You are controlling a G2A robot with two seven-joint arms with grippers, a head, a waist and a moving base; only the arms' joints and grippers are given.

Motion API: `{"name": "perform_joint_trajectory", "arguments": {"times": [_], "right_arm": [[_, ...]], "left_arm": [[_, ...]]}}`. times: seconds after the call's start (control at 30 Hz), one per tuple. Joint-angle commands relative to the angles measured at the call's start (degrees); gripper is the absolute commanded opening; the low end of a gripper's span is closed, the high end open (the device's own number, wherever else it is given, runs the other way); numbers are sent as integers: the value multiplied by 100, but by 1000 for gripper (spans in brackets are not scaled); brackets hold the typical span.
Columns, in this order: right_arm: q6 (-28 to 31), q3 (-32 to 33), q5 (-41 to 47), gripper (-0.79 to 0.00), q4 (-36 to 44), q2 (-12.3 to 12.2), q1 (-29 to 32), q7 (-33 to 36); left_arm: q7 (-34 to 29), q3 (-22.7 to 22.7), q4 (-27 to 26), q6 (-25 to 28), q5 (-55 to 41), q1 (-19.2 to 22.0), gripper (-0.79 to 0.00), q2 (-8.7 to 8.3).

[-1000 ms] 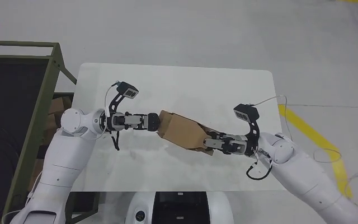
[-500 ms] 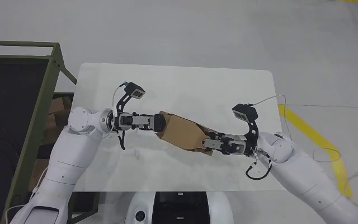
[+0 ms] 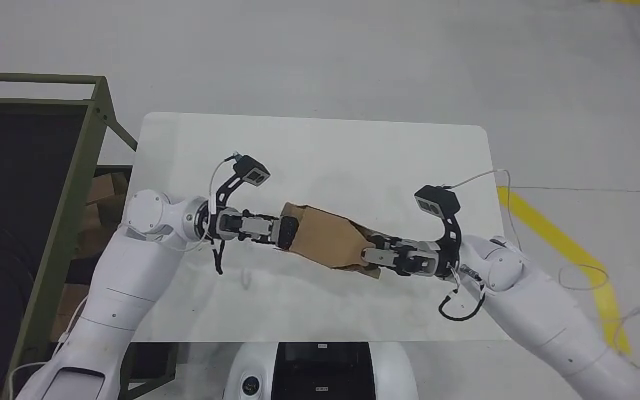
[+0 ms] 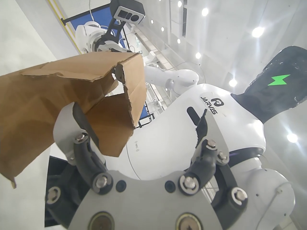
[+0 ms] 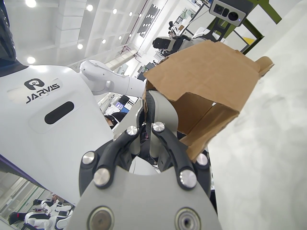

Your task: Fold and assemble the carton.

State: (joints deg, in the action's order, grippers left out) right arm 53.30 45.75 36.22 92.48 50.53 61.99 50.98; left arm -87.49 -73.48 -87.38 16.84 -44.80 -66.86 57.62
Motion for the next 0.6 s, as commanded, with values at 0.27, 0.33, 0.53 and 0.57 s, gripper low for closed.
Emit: {"name": "perform_joint_trajectory", "arguments": {"times": [0.27,0.33,0.53,0.57], "right_arm": [[-65,-6,-10,-785,13,34,-11,65],[-88,-13,-23,-785,19,40,-21,88],[-221,-61,-142,-785,42,49,-63,221],[-248,-73,-165,-785,47,51,-75,248]], "left_arm": [[-2,236,21,-3,47,103,0,-2],[10,278,40,9,35,130,0,0],[-40,371,49,-41,-103,197,0,11],[-51,383,41,-52,-133,205,0,13]]}}
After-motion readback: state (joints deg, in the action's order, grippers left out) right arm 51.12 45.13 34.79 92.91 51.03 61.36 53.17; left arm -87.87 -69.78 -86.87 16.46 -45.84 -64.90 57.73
